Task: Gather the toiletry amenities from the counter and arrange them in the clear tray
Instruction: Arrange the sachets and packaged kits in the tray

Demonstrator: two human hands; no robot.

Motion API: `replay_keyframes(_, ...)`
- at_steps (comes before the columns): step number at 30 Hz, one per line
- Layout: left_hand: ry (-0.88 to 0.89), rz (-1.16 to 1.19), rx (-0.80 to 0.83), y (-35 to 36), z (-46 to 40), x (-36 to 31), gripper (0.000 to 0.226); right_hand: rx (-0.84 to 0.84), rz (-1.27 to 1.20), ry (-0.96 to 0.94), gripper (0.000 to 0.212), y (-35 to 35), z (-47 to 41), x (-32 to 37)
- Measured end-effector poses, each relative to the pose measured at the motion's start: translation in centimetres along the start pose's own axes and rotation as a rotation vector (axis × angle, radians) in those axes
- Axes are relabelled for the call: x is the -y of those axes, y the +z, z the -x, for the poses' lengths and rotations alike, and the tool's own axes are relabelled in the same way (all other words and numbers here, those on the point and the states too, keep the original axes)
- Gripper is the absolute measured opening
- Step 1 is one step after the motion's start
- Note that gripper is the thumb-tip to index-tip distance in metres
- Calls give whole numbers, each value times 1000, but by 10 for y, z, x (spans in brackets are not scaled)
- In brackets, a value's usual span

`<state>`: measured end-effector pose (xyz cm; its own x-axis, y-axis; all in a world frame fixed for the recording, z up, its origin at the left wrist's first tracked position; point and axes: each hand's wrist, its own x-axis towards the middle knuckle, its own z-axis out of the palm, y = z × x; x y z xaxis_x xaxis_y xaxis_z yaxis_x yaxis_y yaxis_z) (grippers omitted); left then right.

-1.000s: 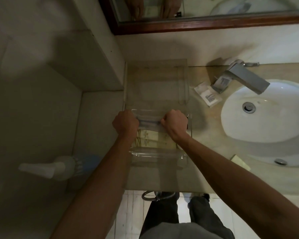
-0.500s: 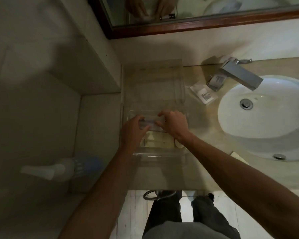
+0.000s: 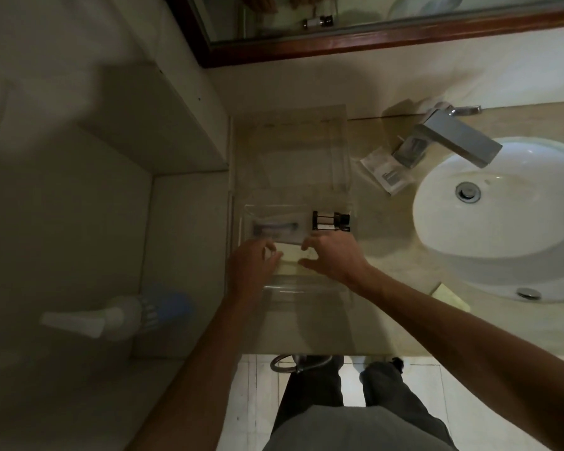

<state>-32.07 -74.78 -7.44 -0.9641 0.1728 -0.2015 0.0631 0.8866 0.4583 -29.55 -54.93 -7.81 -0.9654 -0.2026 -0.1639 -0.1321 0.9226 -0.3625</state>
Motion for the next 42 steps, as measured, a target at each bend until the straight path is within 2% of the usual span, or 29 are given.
replay_keyframes(4,-68,31,62,17,13,1,25,29,2,21,26,2,9,-3)
replay_keyframes(12,-117,84,-73,19,7,-10,28,-29,-103,111,22,-6,11,-6)
replay_keyframes(14,-102,101,-118,21,1,-25,24,-106,-176,197,19,-14,11,-14)
replay_keyframes(16,-73,147,-151,24,-5,-52,18,-253,-278,361,19,-27,12,-33)
replay_keyframes(19,18,233,-115,31,-18,-109,13,-428,-329,603,19,-56,16,-76)
replay_keyframes(23,133,243,-24,46,-51,-190,24,-408,-276,794,25,-79,20,-142)
replay_keyframes(27,113,80,92,57,-113,-238,24,-222,-328,749,38,-75,21,-184)
replay_keyframes(30,72,-95,233,64,-160,-252,28,-193,-324,665,47,-75,19,-196)
replay_keyframes(33,13,-169,348,73,-188,-252,29,-189,-303,582,40,-74,16,-198)
replay_keyframes(38,-10,-204,331,86,-198,-250,31,-222,-320,581,33,-71,14,-200)
replay_keyframes(42,-67,-120,339,92,-197,-248,23,-258,-530,740,28,-64,7,-209)
